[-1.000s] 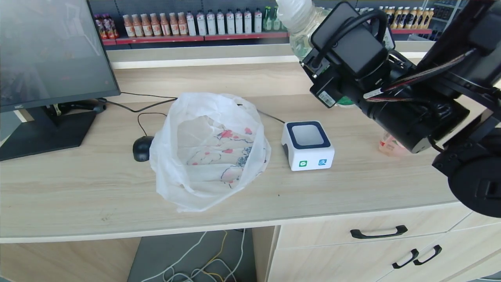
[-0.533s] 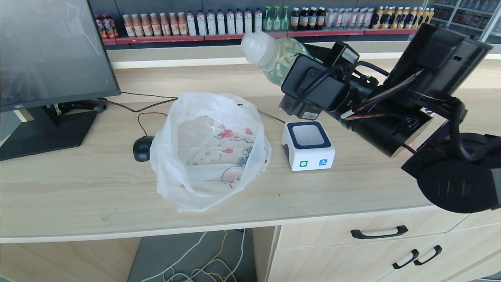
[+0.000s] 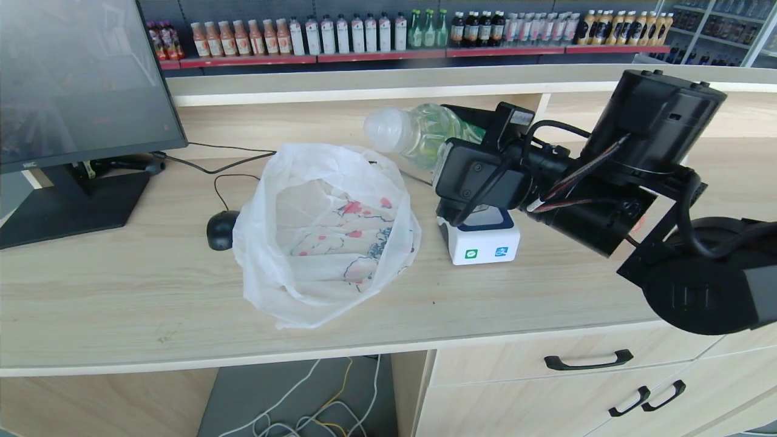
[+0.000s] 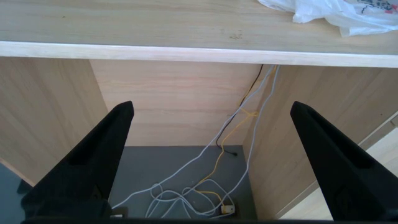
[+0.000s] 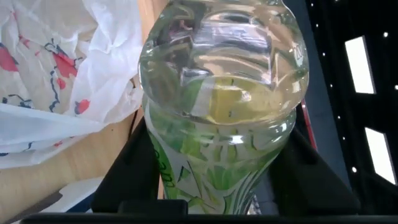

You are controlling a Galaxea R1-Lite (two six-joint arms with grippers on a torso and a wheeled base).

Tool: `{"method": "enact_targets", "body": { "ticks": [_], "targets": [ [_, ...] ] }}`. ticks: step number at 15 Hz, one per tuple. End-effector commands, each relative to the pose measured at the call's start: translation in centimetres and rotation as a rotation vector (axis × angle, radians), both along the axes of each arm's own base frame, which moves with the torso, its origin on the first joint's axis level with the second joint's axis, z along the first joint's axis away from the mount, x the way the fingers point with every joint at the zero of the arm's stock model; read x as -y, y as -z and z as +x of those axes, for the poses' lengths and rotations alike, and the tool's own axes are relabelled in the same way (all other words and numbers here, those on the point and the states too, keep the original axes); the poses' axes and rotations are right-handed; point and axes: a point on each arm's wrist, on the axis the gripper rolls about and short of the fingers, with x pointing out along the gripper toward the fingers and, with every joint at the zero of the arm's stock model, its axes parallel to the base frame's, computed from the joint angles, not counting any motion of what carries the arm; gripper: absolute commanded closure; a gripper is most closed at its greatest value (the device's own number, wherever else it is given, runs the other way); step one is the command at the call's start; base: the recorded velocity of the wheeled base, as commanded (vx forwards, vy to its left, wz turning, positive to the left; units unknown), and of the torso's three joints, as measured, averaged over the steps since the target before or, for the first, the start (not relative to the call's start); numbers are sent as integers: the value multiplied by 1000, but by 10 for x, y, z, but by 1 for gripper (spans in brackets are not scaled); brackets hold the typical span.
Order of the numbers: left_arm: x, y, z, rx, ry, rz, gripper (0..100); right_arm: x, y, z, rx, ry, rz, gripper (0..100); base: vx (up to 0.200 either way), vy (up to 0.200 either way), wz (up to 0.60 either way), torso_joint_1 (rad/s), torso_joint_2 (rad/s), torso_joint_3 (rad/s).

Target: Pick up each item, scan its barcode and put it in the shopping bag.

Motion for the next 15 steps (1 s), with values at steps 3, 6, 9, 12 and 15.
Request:
{"method": "enact_targets", "body": {
  "ticks": [3, 6, 9, 12, 15],
  "targets": [
    [0, 0, 0, 1, 0, 0, 0, 5, 19, -5, -21, -1, -77, 100, 0, 0, 0, 0, 0, 0],
    [0, 0, 0, 1, 0, 0, 0, 5, 28, -7, -39, -37, -103, 100, 0, 0, 0, 0, 0, 0],
    [0, 0, 0, 1, 1, 0, 0, 4, 30, -6, -34, -80, -120, 100, 0, 0, 0, 0, 0, 0],
    [0, 0, 0, 2, 0, 0, 0, 5, 40, -8, -60, -101, -143, 100, 0, 0, 0, 0, 0, 0],
    [0, 0, 0, 1, 0, 0, 0, 5, 42, -9, -57, -122, -157, 100, 0, 0, 0, 0, 0, 0]
  ]
}}
